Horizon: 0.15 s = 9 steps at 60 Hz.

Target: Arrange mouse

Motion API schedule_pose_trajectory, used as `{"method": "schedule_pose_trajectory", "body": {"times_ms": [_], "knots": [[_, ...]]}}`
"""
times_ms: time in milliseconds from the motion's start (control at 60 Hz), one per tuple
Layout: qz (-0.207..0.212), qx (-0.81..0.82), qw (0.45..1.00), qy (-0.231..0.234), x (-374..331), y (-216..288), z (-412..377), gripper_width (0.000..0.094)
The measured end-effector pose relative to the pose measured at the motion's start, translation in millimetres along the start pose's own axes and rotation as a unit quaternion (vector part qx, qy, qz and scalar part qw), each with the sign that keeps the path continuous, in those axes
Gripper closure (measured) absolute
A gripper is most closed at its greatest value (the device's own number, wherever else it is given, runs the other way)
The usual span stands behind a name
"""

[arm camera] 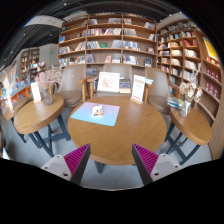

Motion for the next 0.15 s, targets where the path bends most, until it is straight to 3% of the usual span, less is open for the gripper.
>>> {"method": "schedule_pose_trajectory", "body": {"times_ms": [150], "knots": [[0.001,0.002,1.0,-0.005,-9.0,-9.6,5.6,0.0078]]}}
Point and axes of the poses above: the point between the fingertips, and its own axes, seen from behind it with the camera up: z to the right, y up, x forward, the way the camera looks, the point moved 2 cm from there along -x, backward, against the way the camera looks, and after that the axes turned 14 degrees about y, right-handed, at the moved point
